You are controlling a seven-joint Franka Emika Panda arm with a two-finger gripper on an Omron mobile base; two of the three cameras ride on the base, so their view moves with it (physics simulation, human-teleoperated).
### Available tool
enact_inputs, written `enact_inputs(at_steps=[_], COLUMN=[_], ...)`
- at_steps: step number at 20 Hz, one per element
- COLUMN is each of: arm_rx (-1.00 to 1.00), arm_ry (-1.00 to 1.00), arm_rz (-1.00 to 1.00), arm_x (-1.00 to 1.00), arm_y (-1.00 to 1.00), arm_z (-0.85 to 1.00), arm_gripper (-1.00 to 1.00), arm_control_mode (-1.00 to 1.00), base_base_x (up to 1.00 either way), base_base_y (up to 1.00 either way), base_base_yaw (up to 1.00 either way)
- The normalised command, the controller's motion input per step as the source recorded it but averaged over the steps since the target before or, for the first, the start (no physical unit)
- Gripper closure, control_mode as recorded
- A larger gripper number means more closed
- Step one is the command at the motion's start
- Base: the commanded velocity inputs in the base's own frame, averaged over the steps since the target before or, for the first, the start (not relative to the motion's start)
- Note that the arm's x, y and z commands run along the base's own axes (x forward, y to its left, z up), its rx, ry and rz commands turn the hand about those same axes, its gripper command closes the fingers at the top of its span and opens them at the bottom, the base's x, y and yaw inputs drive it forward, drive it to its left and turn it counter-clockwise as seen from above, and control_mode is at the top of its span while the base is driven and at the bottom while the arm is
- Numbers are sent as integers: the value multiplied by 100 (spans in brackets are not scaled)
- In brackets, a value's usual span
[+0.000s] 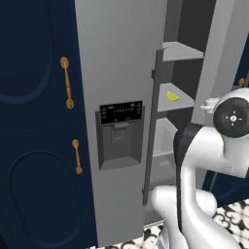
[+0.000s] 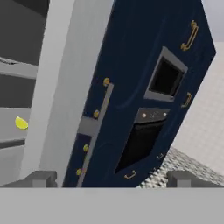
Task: Grab a lemon wedge from the fridge and one ice cube from the ice bowl, and put them in the glass of lemonade.
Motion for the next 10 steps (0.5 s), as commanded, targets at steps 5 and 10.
enact_inputs(at_steps=[5,10], arm_rx=[-54,-49], arm_ry=[71,56], arm_rz=[19,9], arm_x=[11,97], arm_y=[100,69], arm_z=[34,-61], arm_gripper=[-100,-100], arm_control_mode=[-100,-100], base_base_x=[0,0], base_base_y=[0,0], base_base_yaw=[0,0])
